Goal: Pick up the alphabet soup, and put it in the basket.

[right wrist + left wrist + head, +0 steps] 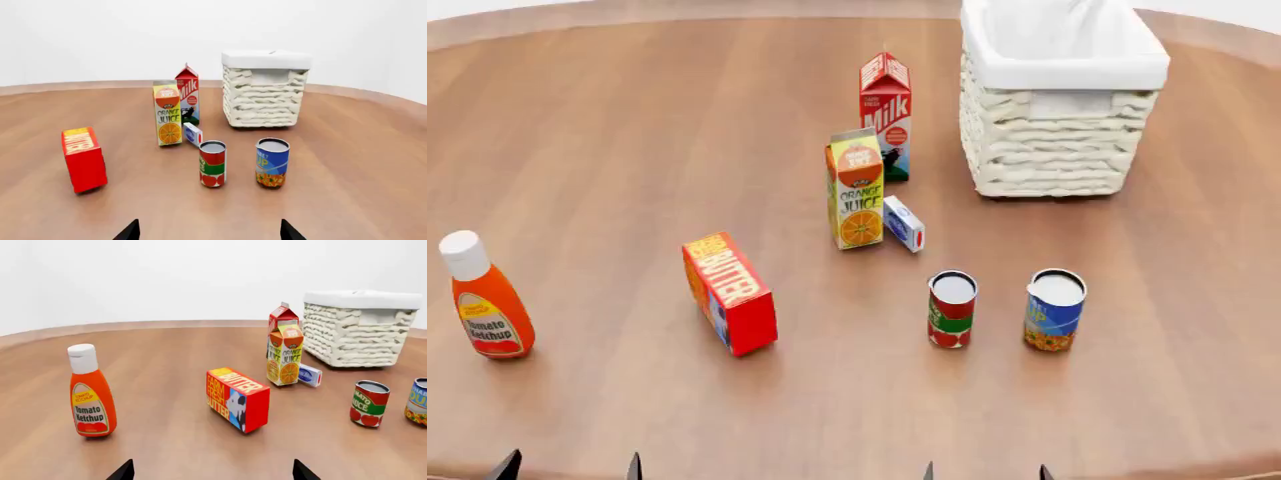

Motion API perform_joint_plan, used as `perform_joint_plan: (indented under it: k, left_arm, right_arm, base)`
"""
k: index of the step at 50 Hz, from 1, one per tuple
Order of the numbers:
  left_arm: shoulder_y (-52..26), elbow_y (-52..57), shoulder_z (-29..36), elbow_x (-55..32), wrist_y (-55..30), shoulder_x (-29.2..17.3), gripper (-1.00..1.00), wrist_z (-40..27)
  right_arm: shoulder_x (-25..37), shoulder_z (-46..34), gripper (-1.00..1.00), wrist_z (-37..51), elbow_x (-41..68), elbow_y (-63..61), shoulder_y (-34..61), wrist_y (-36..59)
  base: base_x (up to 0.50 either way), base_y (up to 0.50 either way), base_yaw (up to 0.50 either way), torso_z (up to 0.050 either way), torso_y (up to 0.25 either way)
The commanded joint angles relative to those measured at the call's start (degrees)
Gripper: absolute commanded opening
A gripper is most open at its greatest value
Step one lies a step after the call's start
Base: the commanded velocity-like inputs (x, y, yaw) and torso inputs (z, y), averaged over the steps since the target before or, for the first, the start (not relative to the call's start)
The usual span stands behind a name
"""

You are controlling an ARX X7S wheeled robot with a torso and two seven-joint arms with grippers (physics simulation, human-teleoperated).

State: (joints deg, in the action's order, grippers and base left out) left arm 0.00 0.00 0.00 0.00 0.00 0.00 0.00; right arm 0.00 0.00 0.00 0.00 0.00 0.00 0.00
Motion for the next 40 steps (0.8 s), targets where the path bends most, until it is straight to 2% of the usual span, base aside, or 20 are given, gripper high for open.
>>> perform_joint_plan:
  k: [1,12,18,25,31,40]
  left_arm:
    - [-0.77,-1.49,1.12,-0.13,0.22,-0.84,1.0,-1.79]
    - [1.82,2.61,2.78,-0.57,3.95,-2.67,1.0,-6.02]
    - [8.42,12.02,1.84,-2.7,11.07,-3.83,1.0,-6.71]
    - [10.97,14.94,1.44,-3.3,14.88,-4.53,1.0,-8.02]
    - [13.61,16.57,1.52,-3.62,21.77,-4.99,1.0,-8.45]
    - [13.1,16.02,1.22,-4.23,22.09,-5.9,1.0,-9.58]
  right_arm:
    - [1.12,-1.52,1.0,0.61,0.47,-0.09,-0.3,-0.3]
    - [2.79,-2.53,1.0,3.82,1.75,-3.85,-2.66,-3.13]
    - [3.61,-1.55,1.0,4.06,4.98,-11.66,-7.94,-8.23]
    - [4.56,0.01,1.0,5.21,7.46,-17.01,-11.85,-11.21]
    - [5.06,0.32,1.0,5.96,8.21,-18.24,-13.01,-12.93]
    - [5.88,1.31,1.0,6.91,10.76,-17.13,-11.76,-13.16]
  base:
    - [0.0,0.0,0.0,0.0,0.0]
    - [0.0,0.0,0.0,0.0,0.0]
    - [0.0,0.0,0.0,0.0,0.0]
    - [0.0,0.0,0.0,0.0,0.0]
    - [0.0,0.0,0.0,0.0,0.0]
    - [0.0,0.0,0.0,0.0,0.0]
